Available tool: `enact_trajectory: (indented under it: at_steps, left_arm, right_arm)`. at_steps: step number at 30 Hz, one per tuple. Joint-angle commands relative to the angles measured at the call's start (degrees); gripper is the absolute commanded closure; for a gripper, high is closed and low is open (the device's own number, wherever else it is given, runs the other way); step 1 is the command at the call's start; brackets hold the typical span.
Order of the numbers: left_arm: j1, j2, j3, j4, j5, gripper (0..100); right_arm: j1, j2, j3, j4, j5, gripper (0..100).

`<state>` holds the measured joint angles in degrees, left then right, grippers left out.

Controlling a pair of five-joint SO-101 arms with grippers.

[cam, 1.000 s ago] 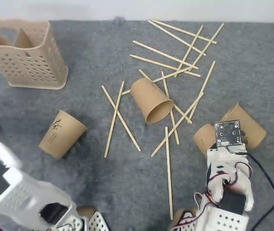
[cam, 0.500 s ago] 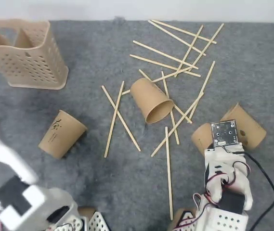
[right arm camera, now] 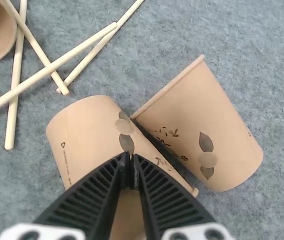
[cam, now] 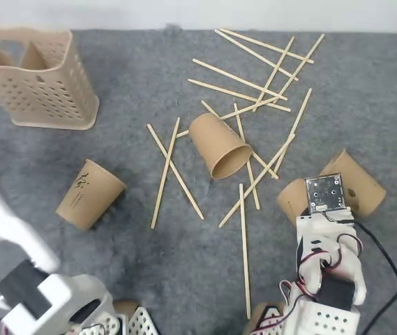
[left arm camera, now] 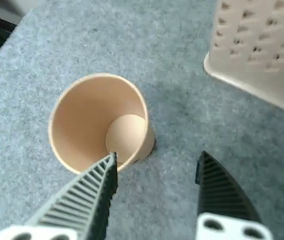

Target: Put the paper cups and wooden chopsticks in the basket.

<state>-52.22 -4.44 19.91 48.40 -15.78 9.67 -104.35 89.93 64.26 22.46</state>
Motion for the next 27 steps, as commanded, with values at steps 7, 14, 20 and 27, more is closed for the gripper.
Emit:
enact_trajectory:
  at_steps: [7,14,20,27]
  left_arm:
    - [0.4,-3.2,12.2,-20.1,-0.7,76]
    - [0.4,-0.5,13.4,-26.0,-0.6,76]
    - [-0.9,12.0,4.0,-26.6,-0.9,89]
    - [-1.6,12.0,-5.8,-12.1,-0.5,99]
  right_arm:
    - [-1.2,0.4,1.5,1.4,1.1,98.9]
    - [-1.1,0.4,1.5,1.4,1.1,98.9]
    - [-1.1,0.4,1.5,1.4,1.1,98.9]
    - [-1.4,0.4,1.5,1.4,1.1,98.9]
